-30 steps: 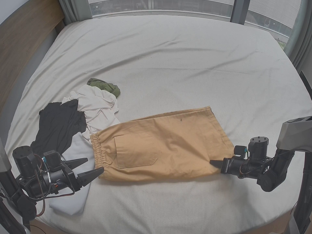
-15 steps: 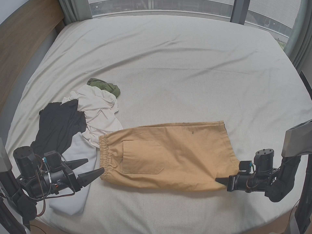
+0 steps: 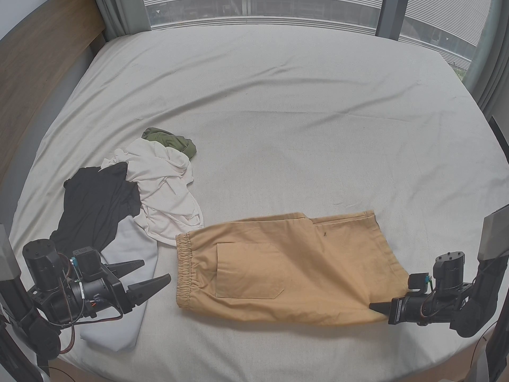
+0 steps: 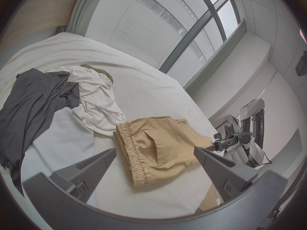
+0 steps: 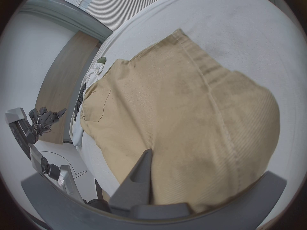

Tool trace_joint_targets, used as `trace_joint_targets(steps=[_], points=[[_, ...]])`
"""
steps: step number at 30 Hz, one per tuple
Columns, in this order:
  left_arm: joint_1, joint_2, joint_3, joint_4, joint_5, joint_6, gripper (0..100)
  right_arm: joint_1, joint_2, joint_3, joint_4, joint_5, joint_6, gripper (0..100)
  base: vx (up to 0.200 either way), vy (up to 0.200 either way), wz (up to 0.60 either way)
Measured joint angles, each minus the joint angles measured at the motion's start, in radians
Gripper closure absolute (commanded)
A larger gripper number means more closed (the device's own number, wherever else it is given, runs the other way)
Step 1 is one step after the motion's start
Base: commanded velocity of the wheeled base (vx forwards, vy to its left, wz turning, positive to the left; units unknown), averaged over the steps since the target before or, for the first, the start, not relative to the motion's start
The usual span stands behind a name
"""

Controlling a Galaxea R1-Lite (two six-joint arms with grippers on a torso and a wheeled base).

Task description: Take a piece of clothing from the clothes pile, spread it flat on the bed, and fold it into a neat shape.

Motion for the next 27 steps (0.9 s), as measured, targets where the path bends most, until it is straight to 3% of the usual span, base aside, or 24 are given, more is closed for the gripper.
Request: trace_joint_targets(steps=[14,25,26,27], points=[[-0.020,0.037,0.005,0.000,0.000,0.007,0,-0.127,-0.019,0.040,-0.034,-0.002,-0.026,100,0.000,0.000,0.00],[-0.051,0.096,0.005,0.000,0.000,0.007,0,-0.147,-0.014,0.041,-0.032,-0.003,-0.032,100,0.000,0.000,0.00],[-0.055,0.102,0.005,0.000,0.000,0.007,0,-0.147,-0.014,0.041,-0.036,-0.003,-0.032,0,0.000,0.000,0.00],[-0.059,0.108,0.005,0.000,0.000,0.007,0,-0.146,-0.013,0.041,-0.041,-0.003,-0.033,0,0.000,0.000,0.00]])
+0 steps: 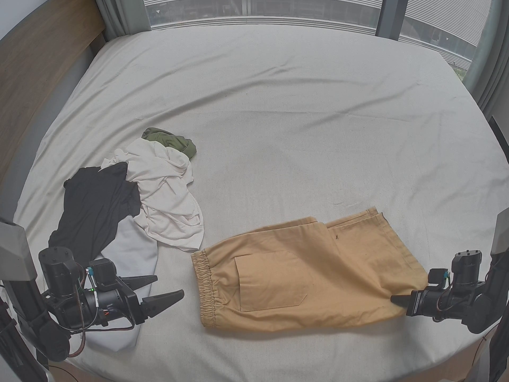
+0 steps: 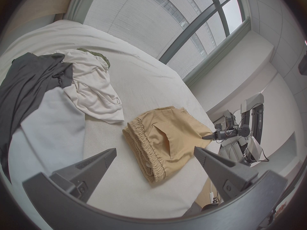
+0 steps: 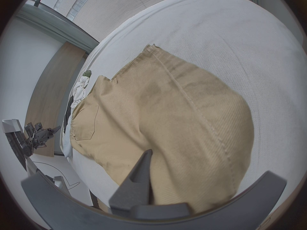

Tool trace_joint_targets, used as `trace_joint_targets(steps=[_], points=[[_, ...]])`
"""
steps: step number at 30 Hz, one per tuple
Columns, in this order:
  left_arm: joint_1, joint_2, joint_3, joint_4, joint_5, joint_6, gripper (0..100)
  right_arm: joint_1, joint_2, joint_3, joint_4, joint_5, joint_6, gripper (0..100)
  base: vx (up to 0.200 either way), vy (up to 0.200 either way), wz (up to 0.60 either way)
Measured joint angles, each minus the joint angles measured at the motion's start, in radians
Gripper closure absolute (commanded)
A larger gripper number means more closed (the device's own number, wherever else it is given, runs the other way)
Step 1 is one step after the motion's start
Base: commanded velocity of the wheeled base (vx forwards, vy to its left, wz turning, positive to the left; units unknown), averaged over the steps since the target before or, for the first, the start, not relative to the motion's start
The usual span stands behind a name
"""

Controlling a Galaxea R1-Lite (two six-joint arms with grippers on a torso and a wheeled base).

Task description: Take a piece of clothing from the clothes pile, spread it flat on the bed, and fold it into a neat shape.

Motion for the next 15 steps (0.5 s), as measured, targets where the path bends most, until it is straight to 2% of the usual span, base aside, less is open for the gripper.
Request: trace_joint_targets(steps=[9,15], points=[[-0.026,0.024,0.000,0.000,0.000,-0.004,0,-0.003,0.002,0.000,-0.038,-0.014,0.001,0,0.000,0.000,0.00],[-0.057,0.053,0.000,0.000,0.001,-0.015,0,-0.082,0.000,0.000,-0.164,-0.040,-0.001,0,0.000,0.000,0.00]])
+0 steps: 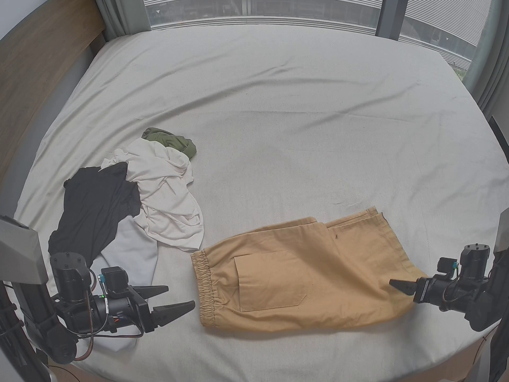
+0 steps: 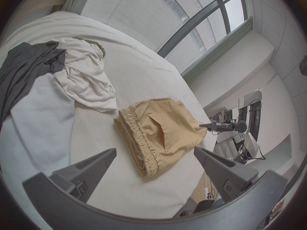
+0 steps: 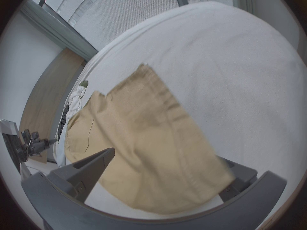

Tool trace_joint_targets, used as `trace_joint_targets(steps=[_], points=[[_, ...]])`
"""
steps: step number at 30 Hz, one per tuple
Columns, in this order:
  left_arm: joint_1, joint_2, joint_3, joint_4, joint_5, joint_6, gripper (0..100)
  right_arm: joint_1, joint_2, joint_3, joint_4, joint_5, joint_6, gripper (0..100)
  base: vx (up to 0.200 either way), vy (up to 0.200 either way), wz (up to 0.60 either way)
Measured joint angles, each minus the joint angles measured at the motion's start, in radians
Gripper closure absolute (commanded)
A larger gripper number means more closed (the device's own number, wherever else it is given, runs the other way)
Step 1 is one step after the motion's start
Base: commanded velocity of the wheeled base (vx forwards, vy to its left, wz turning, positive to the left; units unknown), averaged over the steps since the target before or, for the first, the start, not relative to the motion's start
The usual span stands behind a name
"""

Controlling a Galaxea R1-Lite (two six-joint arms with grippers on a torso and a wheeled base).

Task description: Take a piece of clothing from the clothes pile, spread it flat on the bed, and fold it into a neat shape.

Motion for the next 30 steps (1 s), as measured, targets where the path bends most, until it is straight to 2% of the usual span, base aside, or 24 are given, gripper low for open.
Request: trace_joint_targets(steps=[5,10,16,19,22,30], points=[[-0.015,0.017,0.000,-0.001,-0.005,-0.004,0,-0.062,-0.020,-0.012,-0.041,-0.001,-0.003,0,0.000,0.000,0.00],[-0.014,0.023,0.000,-0.001,-0.009,-0.003,0,-0.073,-0.039,-0.094,-0.036,0.000,-0.007,0,0.000,0.000,0.00],[0.001,0.039,0.000,-0.001,-0.007,0.000,0,-0.029,-0.044,-0.246,0.022,0.003,-0.007,0,0.000,0.000,0.00],[0.004,0.047,0.000,-0.001,-0.006,0.000,0,-0.003,-0.046,-0.312,0.048,0.042,0.004,0,0.000,0.000,0.00],[0.004,0.061,0.000,-0.001,-0.004,0.000,0,0.014,-0.047,-0.340,0.049,0.082,0.026,0,0.000,0.000,0.00],[0.003,0.140,-0.040,-0.002,-0.001,-0.007,0,0.025,-0.047,-0.350,0.019,0.090,0.038,0,0.000,0.000,0.00]])
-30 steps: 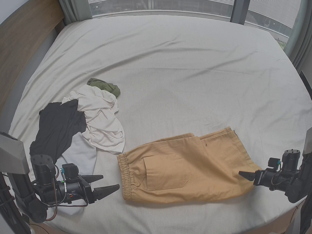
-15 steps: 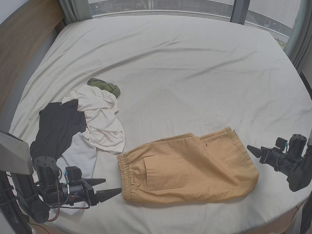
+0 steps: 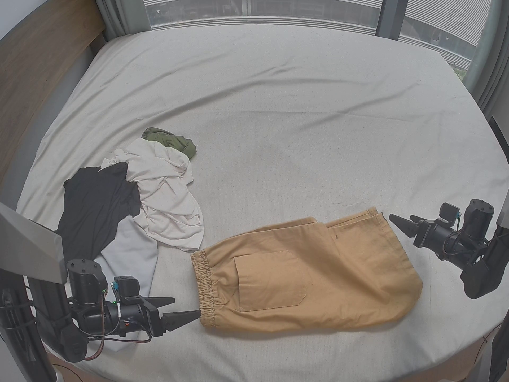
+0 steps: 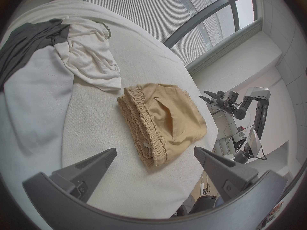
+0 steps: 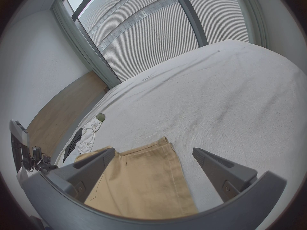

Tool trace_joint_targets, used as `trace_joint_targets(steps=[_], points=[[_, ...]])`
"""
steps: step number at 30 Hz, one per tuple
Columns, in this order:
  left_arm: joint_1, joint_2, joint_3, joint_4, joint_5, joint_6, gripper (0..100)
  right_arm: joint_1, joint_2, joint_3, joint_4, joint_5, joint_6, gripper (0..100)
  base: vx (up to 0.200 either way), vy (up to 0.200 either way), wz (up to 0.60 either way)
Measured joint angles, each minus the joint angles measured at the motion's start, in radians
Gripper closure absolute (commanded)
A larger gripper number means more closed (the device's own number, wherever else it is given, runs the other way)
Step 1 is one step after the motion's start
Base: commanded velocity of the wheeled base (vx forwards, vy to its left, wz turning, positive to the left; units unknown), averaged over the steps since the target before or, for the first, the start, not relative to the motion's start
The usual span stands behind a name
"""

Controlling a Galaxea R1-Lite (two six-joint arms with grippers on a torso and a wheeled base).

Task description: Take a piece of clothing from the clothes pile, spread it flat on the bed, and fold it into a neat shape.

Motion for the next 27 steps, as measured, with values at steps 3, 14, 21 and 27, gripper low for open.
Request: trace_joint_targets(steps=[3,14,21,27], points=[[-0.008,0.021,-0.028,0.000,0.000,-0.039,0,0.000,0.000,-0.005,-0.002,0.000,0.001,0,0.000,0.000,0.00],[-0.079,0.081,-0.119,0.000,0.019,-0.127,0,0.000,0.002,-0.021,-0.002,0.001,0.001,0,0.000,0.000,0.00],[-0.098,0.133,-0.163,0.000,0.052,-0.130,0,-0.001,0.002,-0.022,-0.003,0.001,0.001,0,0.000,0.000,0.00],[-0.105,0.165,-0.200,-0.002,0.052,-0.131,0,-0.001,0.003,-0.020,-0.003,0.001,0.001,0,0.000,0.000,0.00]])
